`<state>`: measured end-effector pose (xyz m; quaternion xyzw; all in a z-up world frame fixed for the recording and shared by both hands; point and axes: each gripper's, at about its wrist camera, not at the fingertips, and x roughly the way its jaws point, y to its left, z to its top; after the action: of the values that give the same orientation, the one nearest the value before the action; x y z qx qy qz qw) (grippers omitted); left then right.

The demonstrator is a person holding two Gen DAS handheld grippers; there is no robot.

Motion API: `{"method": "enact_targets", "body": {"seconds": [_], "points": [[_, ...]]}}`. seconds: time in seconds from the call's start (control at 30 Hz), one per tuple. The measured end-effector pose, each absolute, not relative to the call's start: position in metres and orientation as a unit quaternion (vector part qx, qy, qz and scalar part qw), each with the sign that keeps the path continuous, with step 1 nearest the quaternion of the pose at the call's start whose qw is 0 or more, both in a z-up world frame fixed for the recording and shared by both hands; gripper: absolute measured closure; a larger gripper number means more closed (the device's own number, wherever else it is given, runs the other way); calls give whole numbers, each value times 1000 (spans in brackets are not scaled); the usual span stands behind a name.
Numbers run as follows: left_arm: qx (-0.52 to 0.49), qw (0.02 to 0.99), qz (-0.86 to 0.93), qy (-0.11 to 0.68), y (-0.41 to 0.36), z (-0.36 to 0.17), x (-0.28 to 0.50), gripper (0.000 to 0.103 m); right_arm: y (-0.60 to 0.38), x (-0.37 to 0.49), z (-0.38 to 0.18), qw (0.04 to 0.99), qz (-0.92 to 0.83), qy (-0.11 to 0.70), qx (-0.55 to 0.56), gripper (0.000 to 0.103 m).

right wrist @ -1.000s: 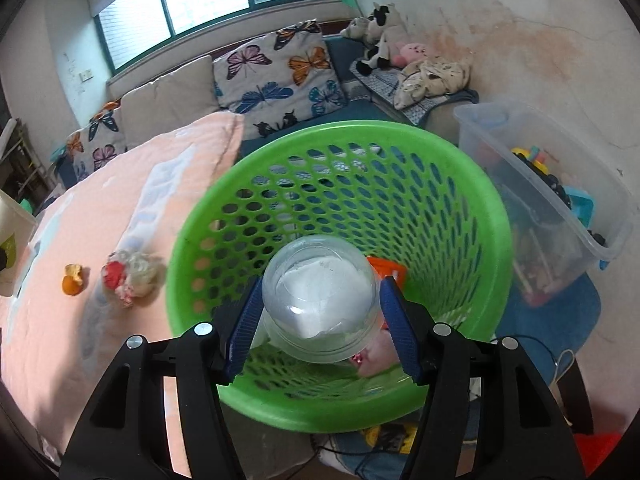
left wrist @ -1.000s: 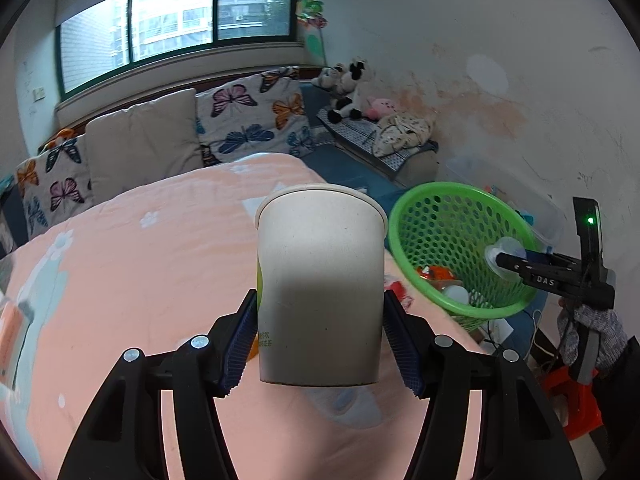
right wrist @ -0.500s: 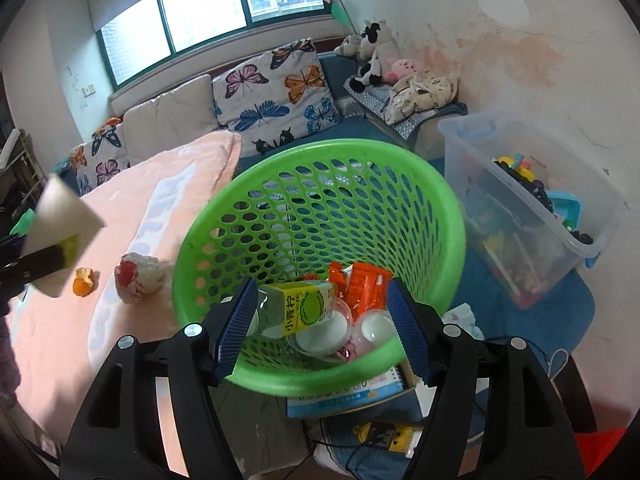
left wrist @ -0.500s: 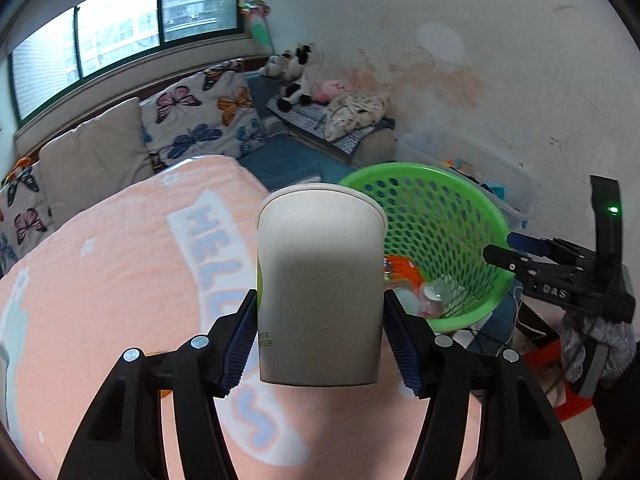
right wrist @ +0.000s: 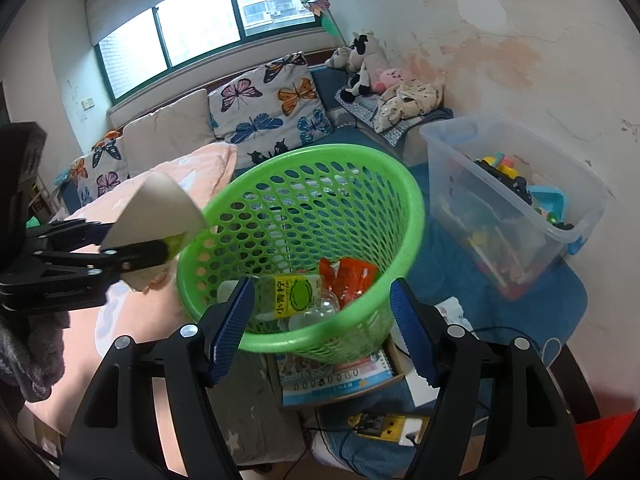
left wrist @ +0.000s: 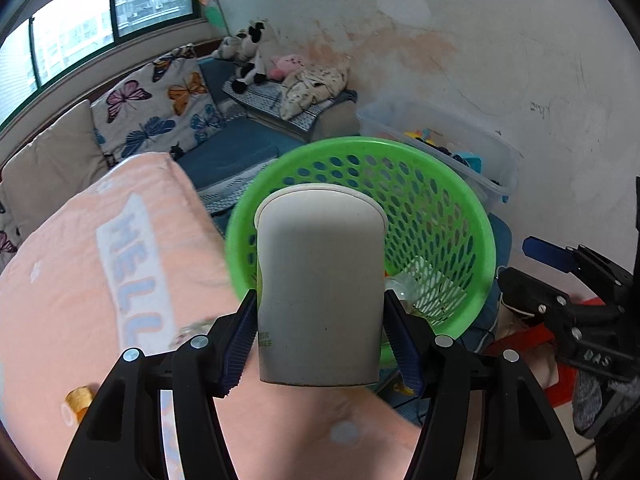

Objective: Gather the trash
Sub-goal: 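Drop the lid into the basket with the right tool while the left drops the paper cup in, then move back to the table and grasp the crumpled red-white wrapper with the right tool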

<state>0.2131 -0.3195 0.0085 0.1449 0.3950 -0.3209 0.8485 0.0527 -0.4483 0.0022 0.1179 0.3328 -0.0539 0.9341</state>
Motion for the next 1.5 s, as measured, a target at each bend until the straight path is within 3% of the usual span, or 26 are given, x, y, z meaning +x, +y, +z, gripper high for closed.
{"method": "enact_targets", "body": {"seconds": [0.4,0.53,0.77,1.5], "points": [[154,833,-336,412,-353,-8,216,42,-463,41,-4,931,-62,333,138,32],[148,833,-342,410,-355,-8,215,31,-464,39,-7,930,-62,334,142,32],[133,839,-342,402,-343,0,212,30,-461,38,-6,931,-59,333,140,32],[64,891,-240,380,-182,16,188,28,-393,54,3,935,15,336,112,28]]}}
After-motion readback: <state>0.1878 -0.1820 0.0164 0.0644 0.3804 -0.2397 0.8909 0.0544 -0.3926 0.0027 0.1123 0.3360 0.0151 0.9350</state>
